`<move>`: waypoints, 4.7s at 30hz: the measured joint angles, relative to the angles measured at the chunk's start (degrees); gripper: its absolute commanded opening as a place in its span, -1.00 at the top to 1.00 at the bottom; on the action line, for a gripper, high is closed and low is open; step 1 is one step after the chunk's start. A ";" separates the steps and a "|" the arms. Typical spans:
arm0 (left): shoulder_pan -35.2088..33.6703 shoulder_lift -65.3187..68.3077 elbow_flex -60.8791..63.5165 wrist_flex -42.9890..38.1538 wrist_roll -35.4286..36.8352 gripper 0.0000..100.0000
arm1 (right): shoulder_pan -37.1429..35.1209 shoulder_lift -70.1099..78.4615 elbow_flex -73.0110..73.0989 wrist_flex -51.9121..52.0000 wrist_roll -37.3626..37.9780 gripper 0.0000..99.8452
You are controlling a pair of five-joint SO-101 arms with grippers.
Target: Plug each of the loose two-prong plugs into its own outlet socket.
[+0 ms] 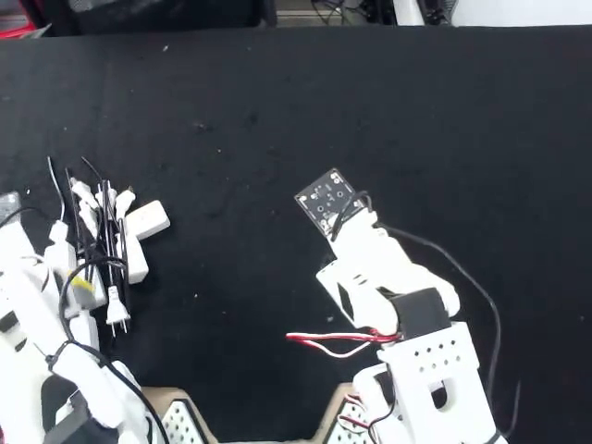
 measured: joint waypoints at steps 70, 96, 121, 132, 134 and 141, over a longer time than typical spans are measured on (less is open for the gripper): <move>62.86 39.47 -42.02 5.45 21.71 0.47 | 19.52 -38.33 37.01 -13.54 -11.43 0.75; 63.91 45.10 -42.81 6.33 14.42 0.47 | 19.52 -38.33 37.01 -13.54 -11.43 0.75; 68.04 46.07 -39.03 -3.69 24.70 0.47 | 19.52 -38.33 37.01 -13.45 -11.43 0.75; 68.48 41.76 -42.11 -0.09 34.64 0.47 | 19.52 -38.33 37.01 -13.45 -11.43 0.75; 65.85 41.41 -45.45 0.00 36.48 0.47 | 19.52 -38.33 37.01 -13.45 -11.43 0.75; 61.45 50.64 -48.70 -11.43 45.10 0.47 | 19.52 -38.33 37.01 -13.45 -11.43 0.75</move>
